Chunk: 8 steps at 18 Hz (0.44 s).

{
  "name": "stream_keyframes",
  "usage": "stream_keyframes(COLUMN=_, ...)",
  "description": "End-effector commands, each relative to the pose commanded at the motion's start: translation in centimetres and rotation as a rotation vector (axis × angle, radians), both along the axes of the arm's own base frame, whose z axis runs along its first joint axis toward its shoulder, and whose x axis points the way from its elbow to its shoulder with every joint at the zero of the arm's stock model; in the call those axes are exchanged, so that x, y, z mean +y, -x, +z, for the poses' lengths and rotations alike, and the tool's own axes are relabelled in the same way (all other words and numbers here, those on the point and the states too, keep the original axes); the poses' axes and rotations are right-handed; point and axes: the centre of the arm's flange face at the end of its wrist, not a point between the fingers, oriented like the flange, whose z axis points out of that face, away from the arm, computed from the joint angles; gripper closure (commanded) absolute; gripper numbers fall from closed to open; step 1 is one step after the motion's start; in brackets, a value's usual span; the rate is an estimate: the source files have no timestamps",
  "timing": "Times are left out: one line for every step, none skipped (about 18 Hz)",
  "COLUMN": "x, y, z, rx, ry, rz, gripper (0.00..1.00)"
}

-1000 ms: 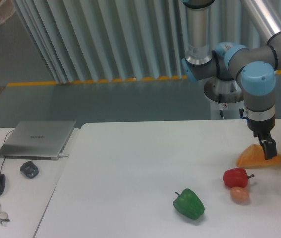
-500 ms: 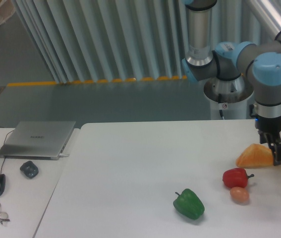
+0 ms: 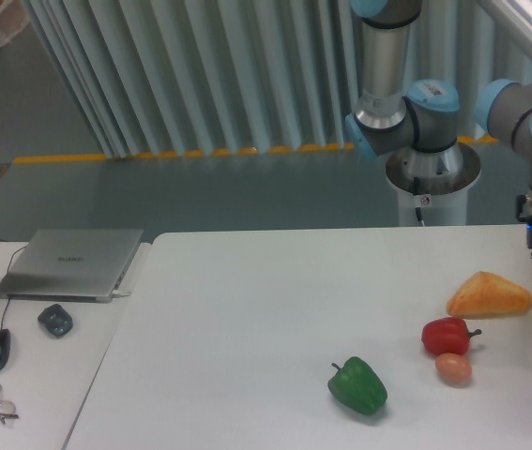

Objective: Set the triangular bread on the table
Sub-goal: 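Open the gripper, release the bread and lift away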

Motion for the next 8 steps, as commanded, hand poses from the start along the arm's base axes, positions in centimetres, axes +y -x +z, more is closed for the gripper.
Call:
stream_keyframes(x=-0.01, y=-0.02, z=-0.08, rx=-0.001, ry=0.001, rz=0.0, gripper=0.0)
stream_keyframes(x=-0.03, y=-0.01, z=-0.08, rx=0.0, ry=0.002, rz=0.0, gripper=0.0)
stream_keyframes(x=-0.03, y=-0.01, z=-0.08, rx=0.0, ry=0.002, rz=0.0, gripper=0.0)
stream_keyframes(x=-0.03, y=-0.01, z=-0.08, rx=0.0, ry=0.002, rz=0.0, gripper=0.0)
stream_keyframes(x=-0.02, y=0.03, z=-0.17, rx=-0.001, ry=0.004, rz=0.0, gripper=0.0)
stream_keyframes(x=-0.12, y=0.02, z=-0.15, rx=0.003, ry=0.01, rz=0.003, gripper=0.0)
stream_keyframes(x=-0.22, y=0.02, z=-0.3, rx=0.005, ry=0.02, rz=0.002, gripper=0.0)
stream_keyframes(x=-0.22, y=0.02, z=-0.3, rx=0.005, ry=0.02, rz=0.002, gripper=0.0)
